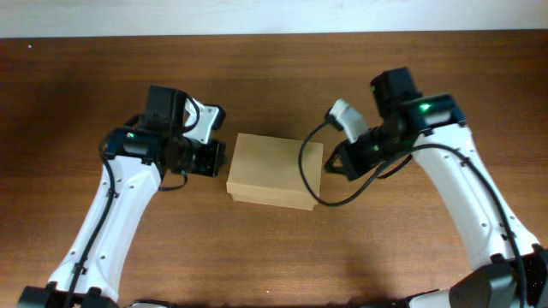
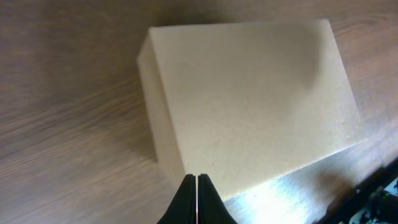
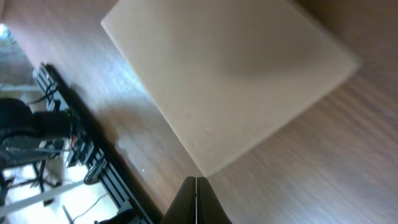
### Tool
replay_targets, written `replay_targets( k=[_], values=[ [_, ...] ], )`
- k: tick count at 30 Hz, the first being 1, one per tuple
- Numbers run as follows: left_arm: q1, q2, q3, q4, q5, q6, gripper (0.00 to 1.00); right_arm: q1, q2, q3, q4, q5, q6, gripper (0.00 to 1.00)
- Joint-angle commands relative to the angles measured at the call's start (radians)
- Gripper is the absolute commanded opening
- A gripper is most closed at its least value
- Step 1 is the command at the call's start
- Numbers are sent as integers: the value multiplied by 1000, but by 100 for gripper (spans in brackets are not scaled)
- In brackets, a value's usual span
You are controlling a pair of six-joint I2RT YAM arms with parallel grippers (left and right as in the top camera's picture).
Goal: Pack container
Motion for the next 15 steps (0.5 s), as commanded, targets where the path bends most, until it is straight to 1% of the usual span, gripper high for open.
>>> replay_targets(
  k=[1,5,15],
  values=[
    [0,-6,-55,48,97,11,2,42,-4,-63,35,-39,-2,4],
    [-6,-6,-117,106,99,-12,2,75,-4,-121,90,-40,-2,4],
    [-47,-6,-200,183,93,-38,2,75,-4,-260,202,-41,9,4]
  ],
)
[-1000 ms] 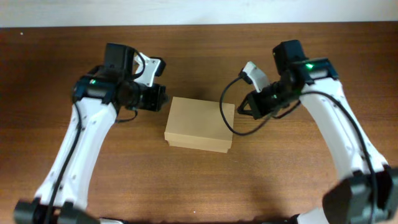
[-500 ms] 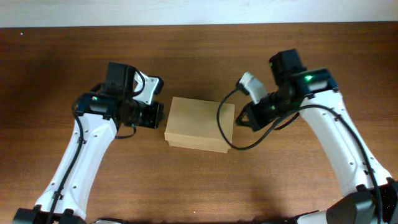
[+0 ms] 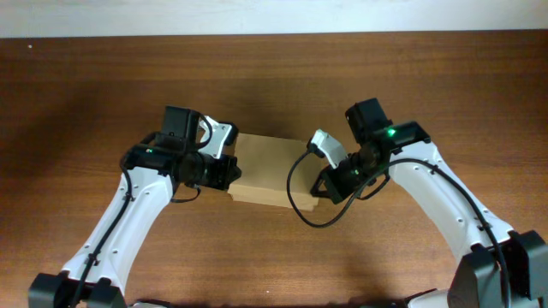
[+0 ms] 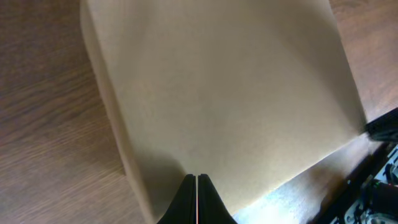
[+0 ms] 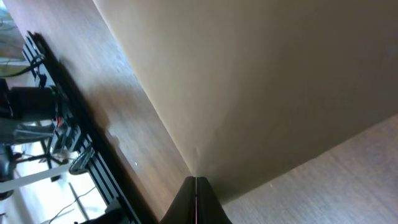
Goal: Pack container
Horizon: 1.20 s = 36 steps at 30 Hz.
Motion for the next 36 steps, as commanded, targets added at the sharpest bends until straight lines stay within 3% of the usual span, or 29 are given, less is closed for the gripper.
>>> replay_targets(
  k=[1,19,25,36],
  values=[
    [-4,-6,-40,12,17,-14,2,6,-4,-26,19,-18,6,4],
    [-9,-6,-107,56,17,-56,2,6,8,-93,82,14,6,4],
    [-9,-6,-107,55,21,-64,1,6,8,-146,174,40,105,4],
    [-8,-55,-74,66,24,-108,2,5,-3,-107,176,35,140,4]
  ],
)
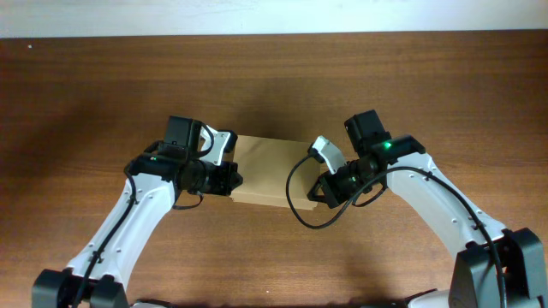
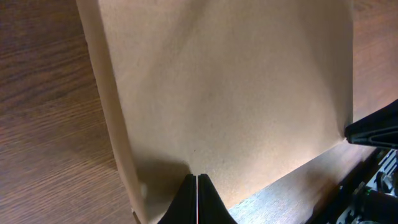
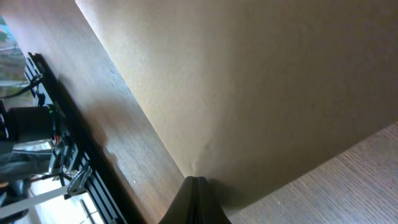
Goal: Pack container
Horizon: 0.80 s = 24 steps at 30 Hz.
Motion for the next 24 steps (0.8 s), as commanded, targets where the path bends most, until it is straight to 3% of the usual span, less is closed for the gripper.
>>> replay_targets(
  k=[1,12,16,24],
  values=[
    [-6,-70,14,3,6,-24,2,5,-1,29,5,58,33,4],
    [-3,-347,26,-20,-212,-44,2,5,-69,170,14,139,87,4],
    [-3,-353,22,-77,-303,-43,2,-3,-69,171,25,243,164,4],
    [16,-293,-48,-84,-312,-82,2,-105,-69,171,31,298,254,4]
  ],
)
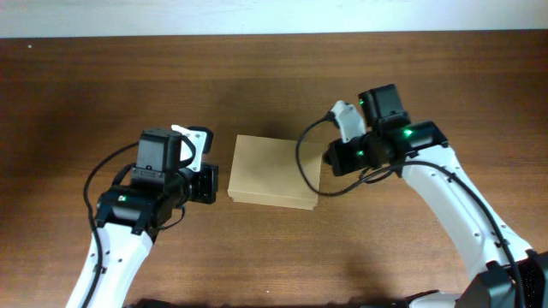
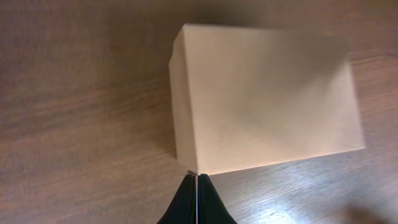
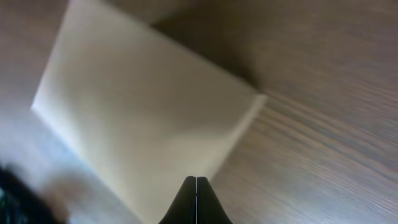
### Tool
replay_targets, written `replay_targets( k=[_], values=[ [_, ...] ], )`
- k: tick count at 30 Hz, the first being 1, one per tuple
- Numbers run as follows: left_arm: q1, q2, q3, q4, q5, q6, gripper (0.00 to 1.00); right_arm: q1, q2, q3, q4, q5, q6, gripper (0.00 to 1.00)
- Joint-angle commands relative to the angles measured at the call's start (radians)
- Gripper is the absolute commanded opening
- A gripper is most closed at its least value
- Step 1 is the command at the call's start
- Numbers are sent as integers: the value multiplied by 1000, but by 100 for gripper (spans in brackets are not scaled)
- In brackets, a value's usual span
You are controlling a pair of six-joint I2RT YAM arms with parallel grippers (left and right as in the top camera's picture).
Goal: Pack container
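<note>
A closed tan cardboard box lies flat on the wooden table, also seen whole as the box and the box in the wrist views. My left gripper is shut and empty just off the box's left side; its gripper tip points at the box's near corner. My right gripper is shut and empty by the box's right end, its gripper tip over the box's edge in the wrist view.
The brown wooden table stretches all around the box. A pale wall strip runs along the far edge. A black cable from my right arm loops over the box's right edge.
Both shut grippers have drawn back from the box: the left one now sits off its left side, the right one off its right end. The box lies slightly shifted.
Both shut grippers first stood apart from the box at its two ends. Then they closed in and pressed against its left and right sides, and stayed so. Now both are drawn back, with the box lying closed between them.
</note>
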Motion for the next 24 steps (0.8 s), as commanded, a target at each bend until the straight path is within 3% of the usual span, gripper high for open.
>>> replay_targets(
  k=[1,6,12,24],
  values=[
    [25,24,-41,3,-26,-36,2,-51,-12,15,3,42,43,4],
    [82,26,-107,54,-18,-74,2,-79,-10,15,3,42,43,4],
    [97,37,-206,209,97,-125,2,-79,20,13,4,43,43,4],
    [96,203,-256,443,257,-187,2,-79,69,13,8,57,43,4]
  ],
)
